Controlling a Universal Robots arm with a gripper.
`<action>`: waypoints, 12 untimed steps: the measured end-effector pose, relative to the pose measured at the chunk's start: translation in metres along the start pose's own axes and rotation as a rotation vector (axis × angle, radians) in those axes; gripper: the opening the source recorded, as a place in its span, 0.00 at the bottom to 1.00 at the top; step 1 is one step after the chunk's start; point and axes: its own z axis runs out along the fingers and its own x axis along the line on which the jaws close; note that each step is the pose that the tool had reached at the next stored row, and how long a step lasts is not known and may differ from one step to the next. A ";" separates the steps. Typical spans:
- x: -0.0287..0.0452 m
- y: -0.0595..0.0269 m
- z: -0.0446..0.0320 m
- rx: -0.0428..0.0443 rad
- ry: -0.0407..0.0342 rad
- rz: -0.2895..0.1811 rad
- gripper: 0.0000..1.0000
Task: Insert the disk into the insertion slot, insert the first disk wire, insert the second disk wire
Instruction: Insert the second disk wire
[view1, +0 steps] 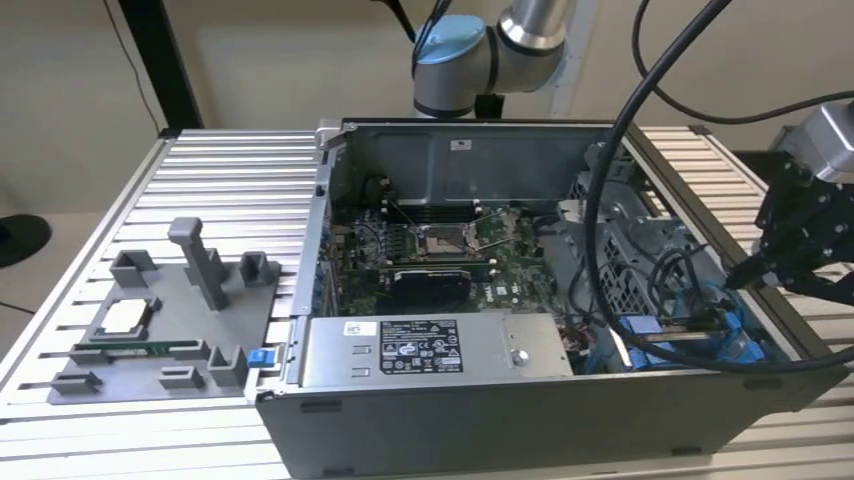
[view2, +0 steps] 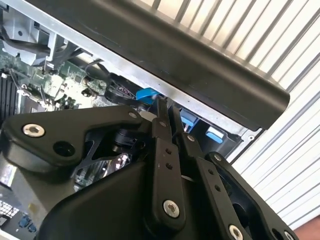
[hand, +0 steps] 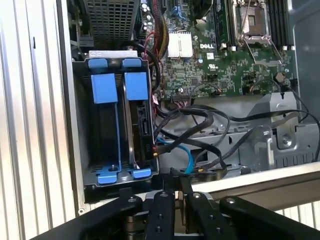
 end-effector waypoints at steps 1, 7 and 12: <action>-0.0021 0.0007 -0.0013 -0.0001 -0.0003 0.000 0.00; -0.0153 0.0070 -0.0038 0.0001 0.0013 0.000 0.00; -0.0179 0.0173 -0.0133 0.0001 0.0013 0.000 0.00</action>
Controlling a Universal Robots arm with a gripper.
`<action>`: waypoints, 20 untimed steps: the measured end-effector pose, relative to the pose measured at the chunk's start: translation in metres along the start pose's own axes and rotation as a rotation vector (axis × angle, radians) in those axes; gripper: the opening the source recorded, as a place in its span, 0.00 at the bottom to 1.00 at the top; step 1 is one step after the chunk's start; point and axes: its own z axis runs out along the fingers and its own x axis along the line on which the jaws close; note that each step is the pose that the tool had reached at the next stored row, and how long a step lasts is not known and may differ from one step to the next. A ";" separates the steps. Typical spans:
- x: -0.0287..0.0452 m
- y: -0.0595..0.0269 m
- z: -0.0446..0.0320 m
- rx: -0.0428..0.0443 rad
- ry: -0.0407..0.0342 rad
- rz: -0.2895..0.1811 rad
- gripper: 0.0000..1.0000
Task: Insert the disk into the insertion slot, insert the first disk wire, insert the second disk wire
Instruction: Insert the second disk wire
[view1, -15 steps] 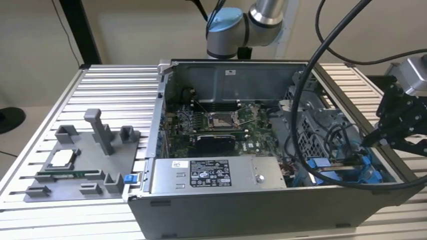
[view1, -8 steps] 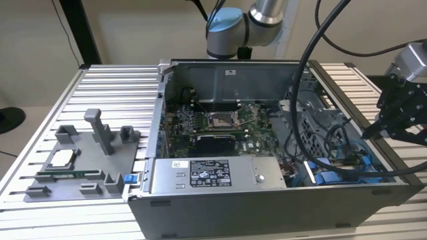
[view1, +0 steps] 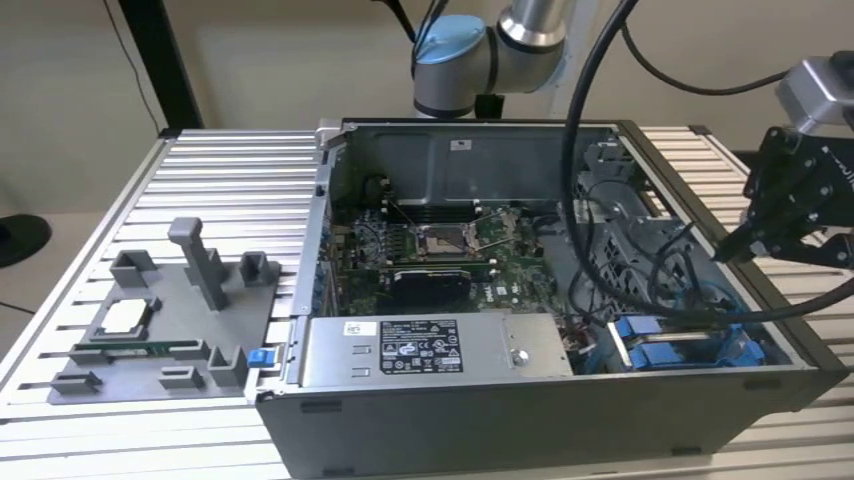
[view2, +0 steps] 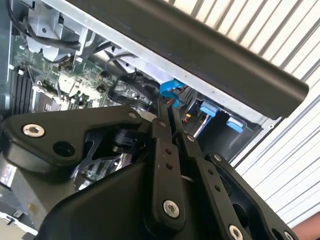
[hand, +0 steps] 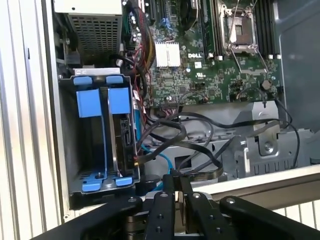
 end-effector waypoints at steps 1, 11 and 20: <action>0.0000 0.0029 -0.0012 0.0000 -0.0002 0.000 0.00; 0.0034 0.0387 -0.0029 -0.0004 0.0075 -0.006 0.00; 0.0090 0.0501 -0.0031 0.0039 0.0475 -0.005 0.00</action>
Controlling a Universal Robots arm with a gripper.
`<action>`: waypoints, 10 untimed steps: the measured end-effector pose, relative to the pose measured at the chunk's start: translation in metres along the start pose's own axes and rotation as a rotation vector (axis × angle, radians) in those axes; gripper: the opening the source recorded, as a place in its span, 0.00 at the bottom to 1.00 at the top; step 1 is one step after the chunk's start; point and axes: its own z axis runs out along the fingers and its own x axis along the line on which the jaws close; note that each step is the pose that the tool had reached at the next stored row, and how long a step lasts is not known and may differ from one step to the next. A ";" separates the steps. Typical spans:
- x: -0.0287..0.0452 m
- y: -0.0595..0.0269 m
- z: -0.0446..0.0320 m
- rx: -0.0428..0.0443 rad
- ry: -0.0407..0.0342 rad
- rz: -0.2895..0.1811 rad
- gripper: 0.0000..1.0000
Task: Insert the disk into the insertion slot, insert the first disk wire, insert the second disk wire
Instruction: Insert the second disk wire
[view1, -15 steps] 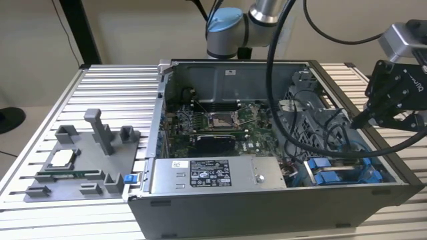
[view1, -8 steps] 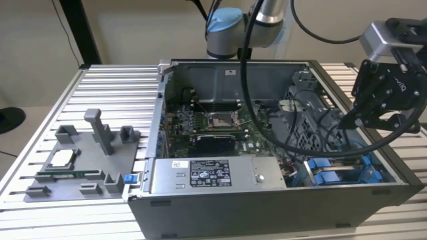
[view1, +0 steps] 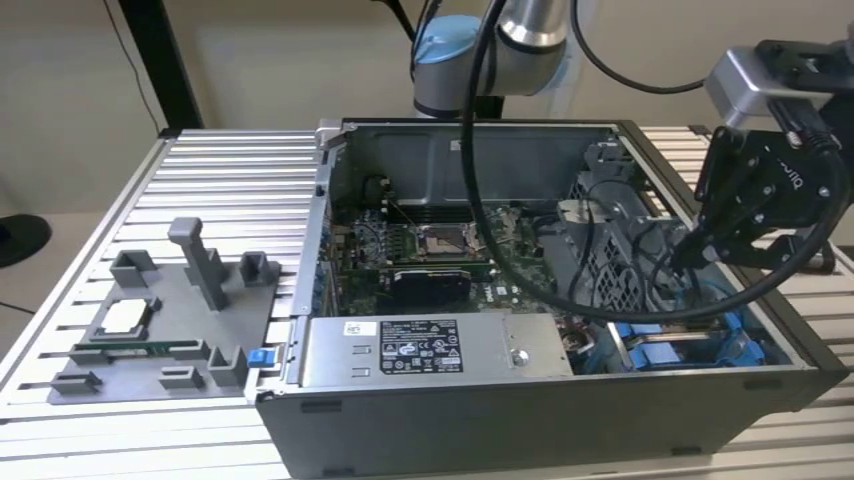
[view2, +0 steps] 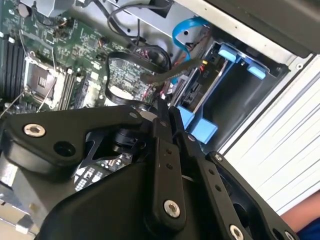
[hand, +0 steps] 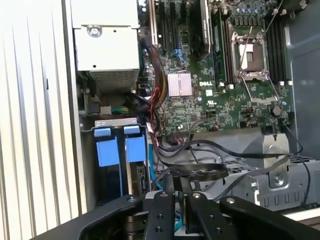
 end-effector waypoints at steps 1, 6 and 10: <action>0.0010 0.0008 -0.0002 0.0005 0.0043 0.000 0.00; 0.0082 0.0040 -0.0013 0.0025 0.0214 0.001 0.00; 0.0138 0.0068 -0.0020 0.0186 0.0394 0.000 0.00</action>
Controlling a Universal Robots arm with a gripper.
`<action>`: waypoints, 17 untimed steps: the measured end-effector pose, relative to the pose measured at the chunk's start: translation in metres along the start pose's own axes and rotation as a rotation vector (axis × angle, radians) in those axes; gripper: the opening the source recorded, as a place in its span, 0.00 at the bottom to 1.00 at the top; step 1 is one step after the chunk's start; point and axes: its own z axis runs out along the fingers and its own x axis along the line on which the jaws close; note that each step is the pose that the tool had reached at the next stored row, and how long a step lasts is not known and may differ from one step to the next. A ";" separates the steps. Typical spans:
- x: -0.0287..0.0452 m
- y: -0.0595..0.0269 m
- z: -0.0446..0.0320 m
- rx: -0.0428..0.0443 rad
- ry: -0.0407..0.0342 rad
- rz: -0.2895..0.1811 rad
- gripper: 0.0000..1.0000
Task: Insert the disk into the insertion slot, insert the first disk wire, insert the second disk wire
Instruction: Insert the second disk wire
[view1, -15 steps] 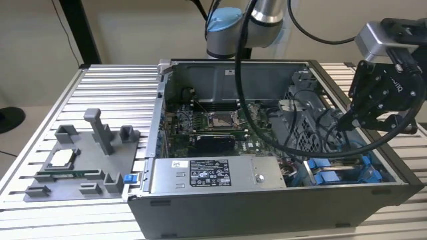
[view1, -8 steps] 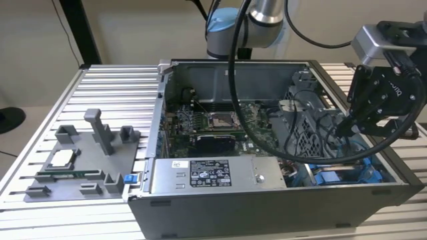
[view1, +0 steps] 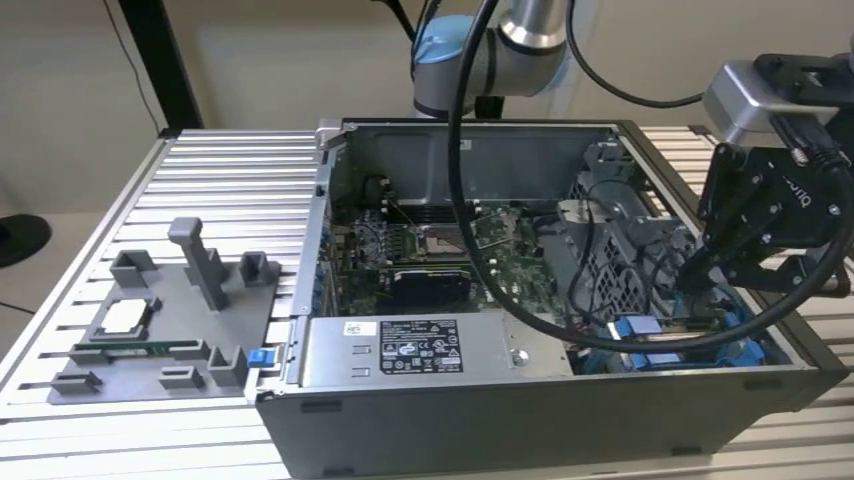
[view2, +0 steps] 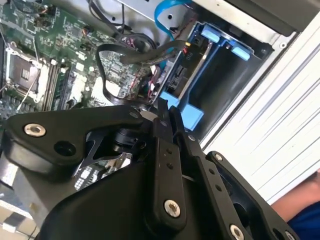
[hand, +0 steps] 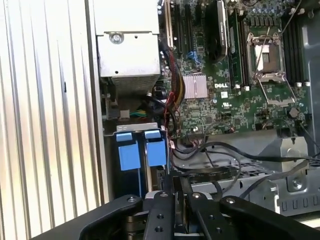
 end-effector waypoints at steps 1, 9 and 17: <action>0.0007 0.0011 -0.0002 0.0126 0.0053 -0.002 0.00; 0.0021 0.0087 0.0005 0.1387 0.0221 -0.020 0.00; -0.0002 0.0141 0.0076 0.1502 0.0241 -0.022 0.00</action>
